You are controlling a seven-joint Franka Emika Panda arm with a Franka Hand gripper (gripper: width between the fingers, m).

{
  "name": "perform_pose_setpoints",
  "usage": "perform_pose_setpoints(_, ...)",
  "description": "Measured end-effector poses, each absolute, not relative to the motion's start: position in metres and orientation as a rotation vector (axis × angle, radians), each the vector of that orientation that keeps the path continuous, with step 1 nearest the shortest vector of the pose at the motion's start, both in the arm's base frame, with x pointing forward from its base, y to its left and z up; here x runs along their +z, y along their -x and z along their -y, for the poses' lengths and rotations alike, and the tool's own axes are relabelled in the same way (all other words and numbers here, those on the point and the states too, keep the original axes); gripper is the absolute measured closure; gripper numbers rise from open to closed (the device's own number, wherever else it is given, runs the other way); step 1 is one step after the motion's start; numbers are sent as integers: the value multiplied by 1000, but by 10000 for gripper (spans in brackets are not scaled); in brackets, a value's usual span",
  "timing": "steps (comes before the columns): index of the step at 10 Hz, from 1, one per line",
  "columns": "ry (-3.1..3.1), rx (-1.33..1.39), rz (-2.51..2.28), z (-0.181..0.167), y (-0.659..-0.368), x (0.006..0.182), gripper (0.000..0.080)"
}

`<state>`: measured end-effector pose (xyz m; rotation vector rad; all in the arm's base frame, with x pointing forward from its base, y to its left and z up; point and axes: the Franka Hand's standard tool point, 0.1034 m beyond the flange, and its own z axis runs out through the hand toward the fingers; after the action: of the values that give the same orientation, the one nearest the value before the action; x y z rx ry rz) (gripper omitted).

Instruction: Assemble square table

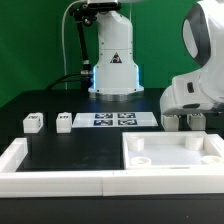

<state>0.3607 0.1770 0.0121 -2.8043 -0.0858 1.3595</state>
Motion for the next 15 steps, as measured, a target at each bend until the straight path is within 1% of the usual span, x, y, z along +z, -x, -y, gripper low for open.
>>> perform_pose_setpoints(4, 2800, 1372, 84, -176, -358, 9, 151)
perform_pose_setpoints(6, 2799, 1381, 80, -173, -358, 10, 414)
perform_pose_setpoints(7, 2799, 1380, 77, -173, -358, 10, 414)
perform_pose_setpoints(8, 2799, 1379, 78, -173, -358, 10, 512)
perform_pose_setpoints(13, 2796, 1376, 84, -172, -359, 10, 512)
perform_pose_setpoints(14, 2787, 1367, 99, -168, -362, 15, 512)
perform_pose_setpoints(15, 2783, 1366, 101, -164, -366, 26, 512)
